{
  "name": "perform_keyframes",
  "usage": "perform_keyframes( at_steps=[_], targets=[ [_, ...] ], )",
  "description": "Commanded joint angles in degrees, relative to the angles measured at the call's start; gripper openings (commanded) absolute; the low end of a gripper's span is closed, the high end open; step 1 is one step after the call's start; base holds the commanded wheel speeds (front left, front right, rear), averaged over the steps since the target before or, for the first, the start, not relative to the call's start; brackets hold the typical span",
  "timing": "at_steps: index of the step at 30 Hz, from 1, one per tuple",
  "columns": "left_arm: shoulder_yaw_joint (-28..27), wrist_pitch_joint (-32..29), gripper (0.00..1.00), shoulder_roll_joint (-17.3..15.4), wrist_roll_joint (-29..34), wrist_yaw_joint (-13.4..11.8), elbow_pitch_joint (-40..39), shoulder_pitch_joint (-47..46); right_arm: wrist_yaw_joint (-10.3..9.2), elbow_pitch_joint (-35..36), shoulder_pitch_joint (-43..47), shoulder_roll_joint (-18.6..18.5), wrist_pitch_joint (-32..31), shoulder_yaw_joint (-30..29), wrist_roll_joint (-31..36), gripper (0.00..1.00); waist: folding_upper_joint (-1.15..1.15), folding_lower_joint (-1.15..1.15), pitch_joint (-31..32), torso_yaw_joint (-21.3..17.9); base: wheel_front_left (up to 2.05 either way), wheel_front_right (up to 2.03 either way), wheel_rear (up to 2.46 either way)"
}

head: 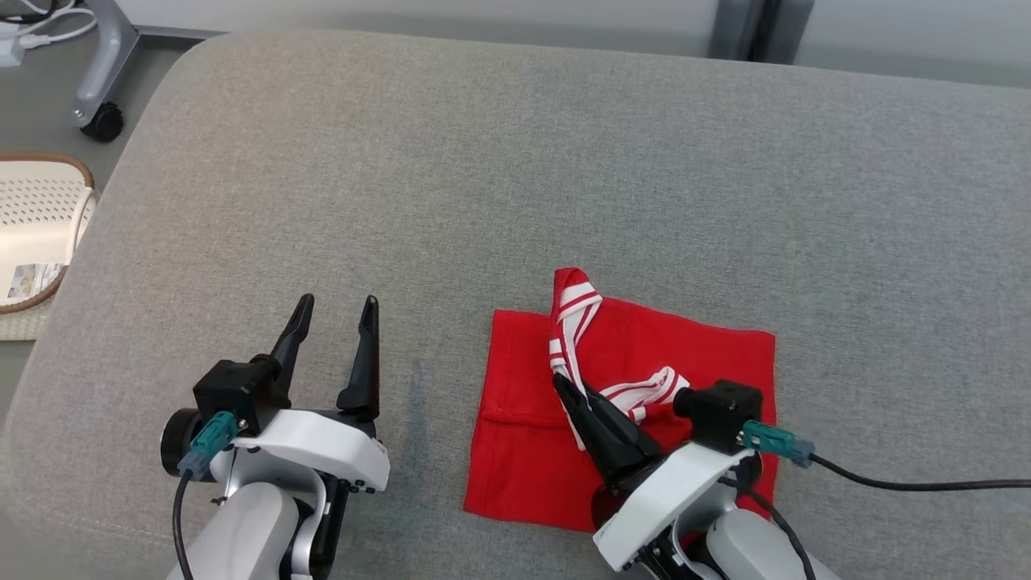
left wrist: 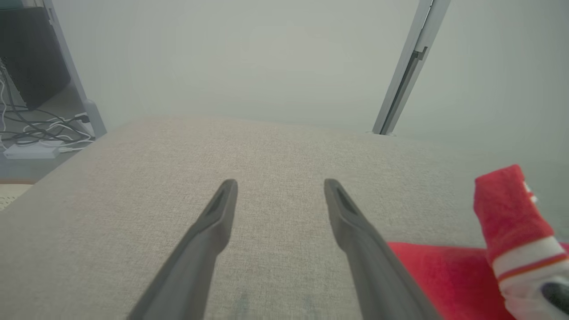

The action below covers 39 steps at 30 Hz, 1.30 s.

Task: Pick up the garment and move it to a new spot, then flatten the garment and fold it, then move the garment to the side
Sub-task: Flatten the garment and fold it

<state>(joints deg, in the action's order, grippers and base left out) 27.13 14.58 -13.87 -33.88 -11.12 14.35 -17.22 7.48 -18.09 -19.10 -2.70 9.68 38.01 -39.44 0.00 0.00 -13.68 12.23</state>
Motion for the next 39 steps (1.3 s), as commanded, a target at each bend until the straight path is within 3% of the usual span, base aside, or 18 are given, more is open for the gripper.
perform_keyframes(
  at_steps=[1, 3, 4, 5, 6, 15, 20, 29, 39],
  targets=[
    [0.0, 0.1, 1.0, 0.0, 0.3, 0.3, 0.4, -1.2, 0.04, -1.5, -1.5, -0.3, 1.0, 0.9, -1.1, 0.0, 0.0, 0.0, -0.8, 0.9, 0.0, 0.0, 0.0],
    [0.1, 0.2, 1.0, 0.5, 0.4, 0.5, 0.8, -1.4, 0.04, -4.6, -3.4, -0.3, 2.0, 3.0, -3.1, 0.0, 0.0, 0.0, -1.2, 1.3, 0.0, 0.0, 0.0],
    [0.0, 0.3, 1.0, 0.6, 0.4, 0.5, 0.9, -1.5, 0.04, -4.9, -4.1, -0.2, 2.3, 4.0, -4.1, 0.35, 0.0, 0.0, -1.3, 1.4, 0.0, 0.0, 0.0],
    [0.0, 0.3, 1.0, 0.7, 0.5, 0.6, 1.0, -1.7, 0.04, -5.5, -4.8, -0.2, 2.5, 4.8, -4.7, 0.53, 0.0, 0.0, -1.4, 1.4, 0.0, 0.0, 0.0],
    [0.1, 0.3, 1.0, 0.7, 0.6, 0.7, 1.2, -1.8, 0.04, -6.1, -5.4, -0.3, 2.8, 5.5, -5.3, 1.0, 0.0, 0.0, -1.5, 1.4, 0.0, 0.0, 0.0],
    [-0.7, 0.5, 1.0, 0.7, 0.8, 0.8, 1.6, -1.9, 0.04, -3.6, -8.8, -0.3, 4.8, 11.7, -9.9, 1.0, 0.0, 0.0, -1.4, 0.3, 0.0, 0.0, 0.0],
    [-1.4, 0.5, 1.0, 0.0, 1.1, 0.3, 1.2, -1.4, 0.04, 2.3, -9.6, -0.4, 5.5, 12.4, -6.3, 1.0, 0.0, 0.0, -0.4, -1.4, 0.0, 0.0, 0.0],
    [-2.7, 0.5, 1.0, -1.7, 1.3, -0.6, -0.2, -0.8, 0.03, 15.1, -1.6, -2.7, 5.5, -2.5, 5.3, 1.0, 0.0, 0.0, 1.2, -4.4, 0.0, 0.0, 0.0],
    [-3.8, 0.1, 1.0, -4.4, 1.4, -2.2, -2.2, 1.6, 0.04, 18.1, 7.5, -5.0, 5.5, -20.8, 15.0, 1.0, 0.0, 0.0, 3.2, -7.8, 0.0, 0.0, 0.0]
  ],
)
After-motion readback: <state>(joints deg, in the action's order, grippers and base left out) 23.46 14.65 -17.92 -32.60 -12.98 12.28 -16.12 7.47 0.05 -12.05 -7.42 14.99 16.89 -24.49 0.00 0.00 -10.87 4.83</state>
